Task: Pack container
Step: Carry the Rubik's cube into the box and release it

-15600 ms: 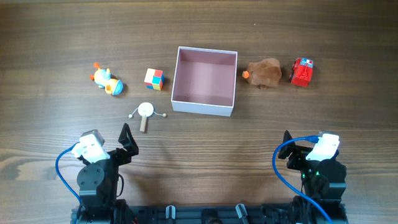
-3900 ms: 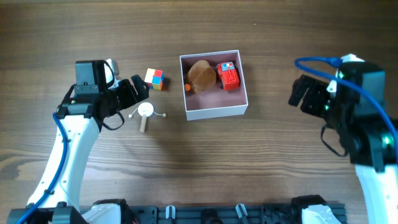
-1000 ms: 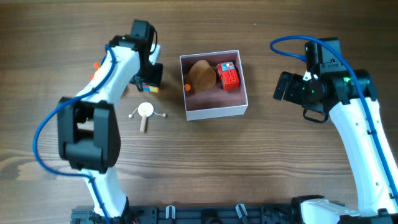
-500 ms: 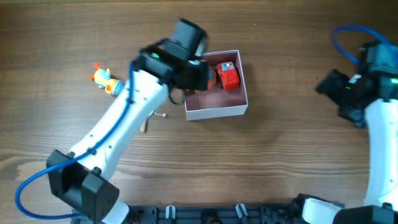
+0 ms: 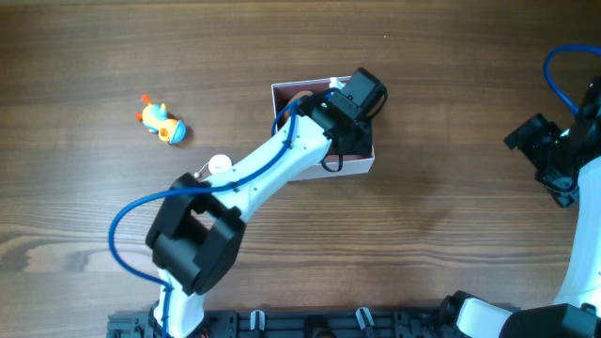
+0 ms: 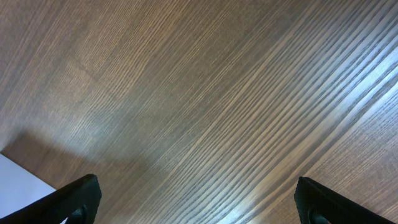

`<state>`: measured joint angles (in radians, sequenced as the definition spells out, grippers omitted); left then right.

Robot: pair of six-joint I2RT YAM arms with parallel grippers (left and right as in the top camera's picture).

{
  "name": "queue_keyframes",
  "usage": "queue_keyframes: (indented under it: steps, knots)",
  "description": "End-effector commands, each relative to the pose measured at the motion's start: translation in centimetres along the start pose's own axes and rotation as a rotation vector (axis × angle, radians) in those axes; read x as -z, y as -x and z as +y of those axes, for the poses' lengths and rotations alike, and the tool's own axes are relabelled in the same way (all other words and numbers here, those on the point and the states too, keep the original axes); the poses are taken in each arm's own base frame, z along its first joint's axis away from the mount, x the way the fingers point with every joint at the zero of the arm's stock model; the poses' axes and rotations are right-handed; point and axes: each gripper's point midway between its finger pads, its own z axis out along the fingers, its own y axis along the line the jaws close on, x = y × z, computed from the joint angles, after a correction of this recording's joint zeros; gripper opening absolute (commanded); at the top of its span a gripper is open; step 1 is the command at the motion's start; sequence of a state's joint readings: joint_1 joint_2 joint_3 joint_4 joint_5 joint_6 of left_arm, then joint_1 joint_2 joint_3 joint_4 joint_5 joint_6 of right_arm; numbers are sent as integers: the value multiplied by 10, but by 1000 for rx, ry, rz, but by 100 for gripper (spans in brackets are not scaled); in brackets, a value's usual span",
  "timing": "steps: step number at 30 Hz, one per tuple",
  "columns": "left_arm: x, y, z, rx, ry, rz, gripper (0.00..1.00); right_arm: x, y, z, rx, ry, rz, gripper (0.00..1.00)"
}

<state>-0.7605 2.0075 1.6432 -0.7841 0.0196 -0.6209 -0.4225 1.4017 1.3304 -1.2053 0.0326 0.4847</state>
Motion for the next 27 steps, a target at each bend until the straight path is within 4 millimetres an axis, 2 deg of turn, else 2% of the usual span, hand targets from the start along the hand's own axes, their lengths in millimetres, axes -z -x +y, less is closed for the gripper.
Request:
queue_keyframes:
  steps: [1, 4, 7, 9, 13, 16, 18, 20, 23, 27]
  knots:
    - [-17, -5, 1, 40, 39, 9, 9, -1, -2, 1, 13, 9, 8, 100]
    - [-21, -8, 6, 56, 70, 8, 14, -1, -2, 1, 12, 8, 10, 100]
    - [-20, -7, 3, 56, 59, 7, 34, -1, -3, 0, 13, 5, 15, 100]
    - [-16, -8, -1, 57, 41, 24, 40, -1, -3, 0, 12, 6, 15, 100]
    - [10, 0, -10, 50, 19, 14, 45, -1, -3, 0, 13, 5, 15, 100]
    - [35, 9, -18, 49, -19, -28, 51, -1, -3, 0, 12, 5, 15, 100]
    - [48, 13, -21, 49, -39, -52, 51, -1, -3, 0, 12, 6, 15, 100]
    - [49, 14, -19, 49, -28, -64, 49, -1, -4, 0, 12, 5, 15, 100]
    - [43, 17, -13, 51, 8, -78, 49, -1, -6, -1, 12, 0, 25, 100]
    - [32, 18, -14, 53, 10, -80, 45, -1, -6, -1, 13, 0, 25, 100]
